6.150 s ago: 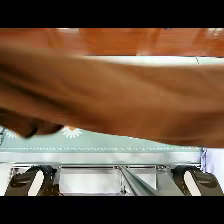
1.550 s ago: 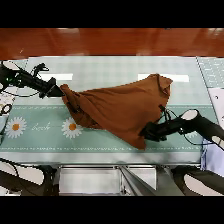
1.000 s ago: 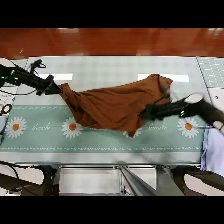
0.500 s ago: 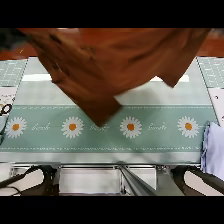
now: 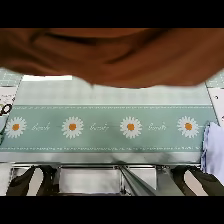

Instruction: Fold the shirts.

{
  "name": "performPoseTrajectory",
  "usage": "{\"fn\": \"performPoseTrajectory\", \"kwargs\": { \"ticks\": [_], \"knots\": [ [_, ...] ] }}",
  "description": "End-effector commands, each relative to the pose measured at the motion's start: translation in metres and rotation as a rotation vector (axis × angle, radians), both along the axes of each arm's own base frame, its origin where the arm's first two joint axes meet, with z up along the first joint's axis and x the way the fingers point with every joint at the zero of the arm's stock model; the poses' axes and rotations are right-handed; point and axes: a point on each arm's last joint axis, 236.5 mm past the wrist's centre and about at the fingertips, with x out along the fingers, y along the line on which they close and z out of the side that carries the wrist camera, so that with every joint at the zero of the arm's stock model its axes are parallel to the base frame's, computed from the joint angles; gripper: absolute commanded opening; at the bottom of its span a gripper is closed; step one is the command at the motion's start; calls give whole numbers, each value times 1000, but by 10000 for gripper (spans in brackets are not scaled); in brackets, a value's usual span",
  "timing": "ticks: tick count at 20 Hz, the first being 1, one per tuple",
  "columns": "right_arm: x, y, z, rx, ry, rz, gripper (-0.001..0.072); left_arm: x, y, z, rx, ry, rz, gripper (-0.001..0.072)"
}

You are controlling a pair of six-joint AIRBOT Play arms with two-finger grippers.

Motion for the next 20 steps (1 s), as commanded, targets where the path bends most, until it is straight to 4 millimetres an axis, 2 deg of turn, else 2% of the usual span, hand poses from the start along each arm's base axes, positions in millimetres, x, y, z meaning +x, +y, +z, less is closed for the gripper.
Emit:
{"fn": "performPoseTrajectory", "kwargs": {
  "ticks": [1,2,4,6,8,10,12,14,18,20],
  "knots": [
    [-49,-24,-22,-55,59,-164,25,-67,-3,9,120,-87,169,22],
    [-53,-31,-33,-46,81,-200,25,-69,-2,-2,135,-49,179,22],
    [-55,-45,-63,-30,151,-264,25,-59,6,-32,109,52,173,23],
    [-46,-50,-99,-13,238,-274,25,-31,18,-75,66,172,143,23],
    [-26,-53,-141,14,346,-264,25,5,28,-132,0,325,108,23],
    [8,-57,-182,51,430,-248,25,43,37,-198,-89,492,62,23],
    [48,-56,-233,92,535,-207,25,82,41,-257,-165,597,-5,22],
    [88,-57,-284,130,635,-169,25,123,52,-302,-244,655,-30,23],
    [182,-68,-367,224,733,-139,26,206,84,-387,-336,768,7,23],
    [227,-74,-408,311,762,-147,26,242,85,-429,-356,827,15,23]
  ]
}}
